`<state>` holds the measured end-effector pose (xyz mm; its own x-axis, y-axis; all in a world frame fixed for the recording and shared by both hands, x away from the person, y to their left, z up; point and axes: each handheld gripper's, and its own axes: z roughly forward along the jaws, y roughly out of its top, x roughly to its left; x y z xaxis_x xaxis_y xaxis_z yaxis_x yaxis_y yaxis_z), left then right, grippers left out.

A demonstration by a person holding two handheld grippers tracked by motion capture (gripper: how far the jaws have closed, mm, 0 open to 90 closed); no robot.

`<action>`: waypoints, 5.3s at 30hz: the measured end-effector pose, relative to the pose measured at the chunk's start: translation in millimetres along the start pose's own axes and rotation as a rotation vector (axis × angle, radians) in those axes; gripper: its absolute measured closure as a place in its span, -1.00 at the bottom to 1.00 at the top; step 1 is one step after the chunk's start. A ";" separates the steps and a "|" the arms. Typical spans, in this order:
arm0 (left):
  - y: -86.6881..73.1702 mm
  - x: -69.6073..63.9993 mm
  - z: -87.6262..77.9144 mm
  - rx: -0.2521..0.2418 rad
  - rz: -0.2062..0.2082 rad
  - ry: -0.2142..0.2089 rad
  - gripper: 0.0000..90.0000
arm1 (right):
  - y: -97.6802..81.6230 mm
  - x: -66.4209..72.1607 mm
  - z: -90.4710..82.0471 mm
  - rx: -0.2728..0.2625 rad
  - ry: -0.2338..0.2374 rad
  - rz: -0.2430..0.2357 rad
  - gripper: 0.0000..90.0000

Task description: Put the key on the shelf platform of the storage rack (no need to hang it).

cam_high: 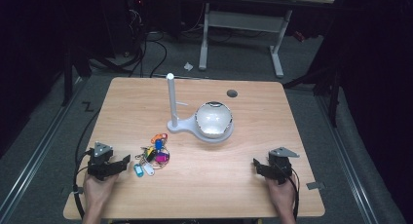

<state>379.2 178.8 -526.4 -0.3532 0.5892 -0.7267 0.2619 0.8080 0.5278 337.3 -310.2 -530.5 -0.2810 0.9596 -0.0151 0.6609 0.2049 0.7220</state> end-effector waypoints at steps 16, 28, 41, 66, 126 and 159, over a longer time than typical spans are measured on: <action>-11.9 -26.4 -20.5 0.081 0.018 -0.070 -0.36 | 0.0 -0.1 0.0 0.000 0.000 -0.002 -0.31; -34.1 -47.5 -26.3 0.149 0.066 -0.110 -0.34 | 0.0 -0.1 0.0 0.000 0.000 -0.002 -0.31; -54.9 -62.9 -23.4 0.187 0.119 -0.126 -0.27 | 0.0 -0.1 0.0 0.000 0.000 -0.001 -0.31; -74.0 -71.2 11.8 0.218 0.134 -0.083 0.02 | 0.0 -0.1 0.0 0.000 0.000 -0.002 -0.31; -14.5 -127.9 -61.4 0.241 0.050 -0.329 0.82 | 0.0 -0.1 0.0 0.000 0.001 -0.002 -0.31; -10.2 -204.9 -98.8 0.420 0.055 -0.489 0.82 | 0.0 -0.1 -0.1 0.000 0.001 -0.002 -0.31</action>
<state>360.2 50.3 -339.4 0.0948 0.4801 -0.8721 0.6318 0.6480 0.4254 337.2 -310.4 -530.5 -0.2830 0.9590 -0.0154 0.6604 0.2065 0.7220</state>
